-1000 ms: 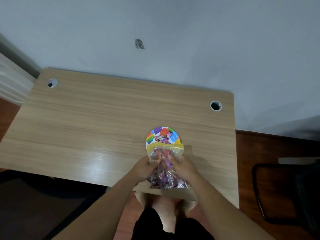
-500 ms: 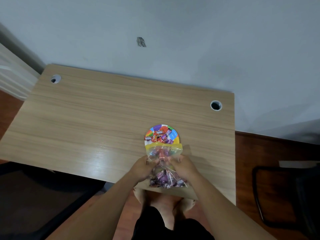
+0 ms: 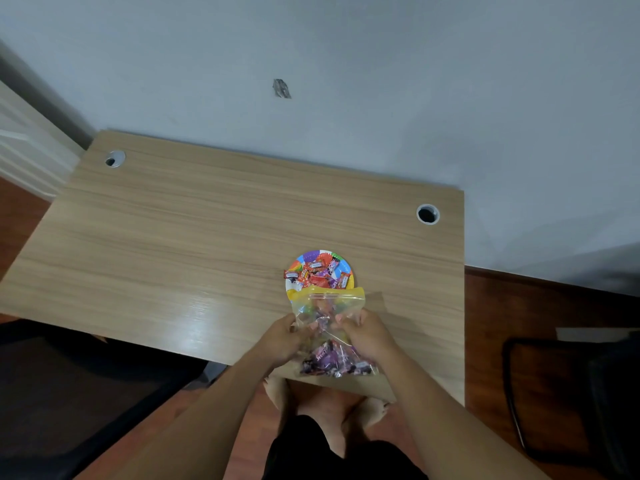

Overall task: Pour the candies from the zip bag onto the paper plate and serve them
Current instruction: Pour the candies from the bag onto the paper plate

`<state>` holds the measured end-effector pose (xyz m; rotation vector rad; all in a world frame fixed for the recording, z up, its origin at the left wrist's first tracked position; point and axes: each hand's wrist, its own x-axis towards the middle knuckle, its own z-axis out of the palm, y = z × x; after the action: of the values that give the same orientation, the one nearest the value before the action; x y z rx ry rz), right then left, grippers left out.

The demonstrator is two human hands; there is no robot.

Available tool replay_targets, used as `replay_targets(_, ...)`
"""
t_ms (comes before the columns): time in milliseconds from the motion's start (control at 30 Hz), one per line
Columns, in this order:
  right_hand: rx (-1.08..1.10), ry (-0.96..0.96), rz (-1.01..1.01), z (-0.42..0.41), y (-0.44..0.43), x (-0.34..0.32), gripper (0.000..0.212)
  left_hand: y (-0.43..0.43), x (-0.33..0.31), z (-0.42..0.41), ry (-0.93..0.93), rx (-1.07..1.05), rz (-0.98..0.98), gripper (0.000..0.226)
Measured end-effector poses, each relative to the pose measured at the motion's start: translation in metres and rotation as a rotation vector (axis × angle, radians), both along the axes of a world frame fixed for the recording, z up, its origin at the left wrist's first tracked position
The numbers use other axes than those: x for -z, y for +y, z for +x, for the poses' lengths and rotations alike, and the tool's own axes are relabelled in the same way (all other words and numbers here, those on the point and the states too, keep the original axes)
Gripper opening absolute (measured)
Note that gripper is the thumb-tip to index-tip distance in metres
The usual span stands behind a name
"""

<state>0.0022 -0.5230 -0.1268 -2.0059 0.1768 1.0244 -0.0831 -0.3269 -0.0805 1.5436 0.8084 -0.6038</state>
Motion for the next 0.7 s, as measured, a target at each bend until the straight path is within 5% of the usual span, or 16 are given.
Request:
replay_targets(300, 0.042, -0.012, 0.081, 0.001, -0.004, -0.014, 0.028, 0.001, -0.009, -0.003, -0.001, -0.05, -0.139, 0.05)
replay_targets(700, -0.032, 0.032, 0.0, 0.006, -0.004, -0.021, 0.031, 0.003, -0.009, -0.002, -0.001, -0.038, -0.093, 0.036)
